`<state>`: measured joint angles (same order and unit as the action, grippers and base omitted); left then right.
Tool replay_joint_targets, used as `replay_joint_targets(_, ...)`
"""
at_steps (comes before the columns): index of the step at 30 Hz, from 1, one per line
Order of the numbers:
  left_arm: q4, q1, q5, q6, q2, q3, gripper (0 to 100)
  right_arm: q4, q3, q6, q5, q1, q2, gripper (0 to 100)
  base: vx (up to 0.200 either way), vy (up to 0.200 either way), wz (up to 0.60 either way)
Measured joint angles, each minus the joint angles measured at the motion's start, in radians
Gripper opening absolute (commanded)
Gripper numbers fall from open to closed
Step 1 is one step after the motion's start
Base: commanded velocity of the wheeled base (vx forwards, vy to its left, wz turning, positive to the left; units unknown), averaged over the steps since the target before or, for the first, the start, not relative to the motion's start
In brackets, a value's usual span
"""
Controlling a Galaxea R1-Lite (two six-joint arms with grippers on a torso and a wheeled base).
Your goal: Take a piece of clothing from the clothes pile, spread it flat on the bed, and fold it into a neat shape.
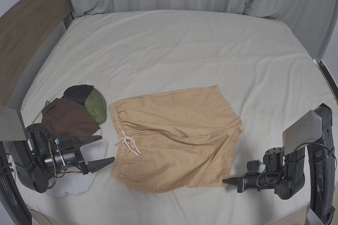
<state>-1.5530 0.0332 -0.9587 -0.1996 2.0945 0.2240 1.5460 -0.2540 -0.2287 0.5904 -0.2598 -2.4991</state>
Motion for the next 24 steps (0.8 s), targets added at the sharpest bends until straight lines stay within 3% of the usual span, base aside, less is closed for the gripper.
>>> replay_joint_targets(12, 0.0, 0.001, 0.0, 0.0, 0.003, 0.001, 100, -0.001, 0.086, 0.129, 0.001, 0.1, 0.004, 0, 0.0, 0.0, 0.0)
replay_joint_targets(24, 0.0, 0.003, 0.0, 0.0, 0.016, 0.003, 100, -0.001, 0.13, 0.137, -0.003, 0.151, 0.012, 0, 0.0, 0.0, 0.0)
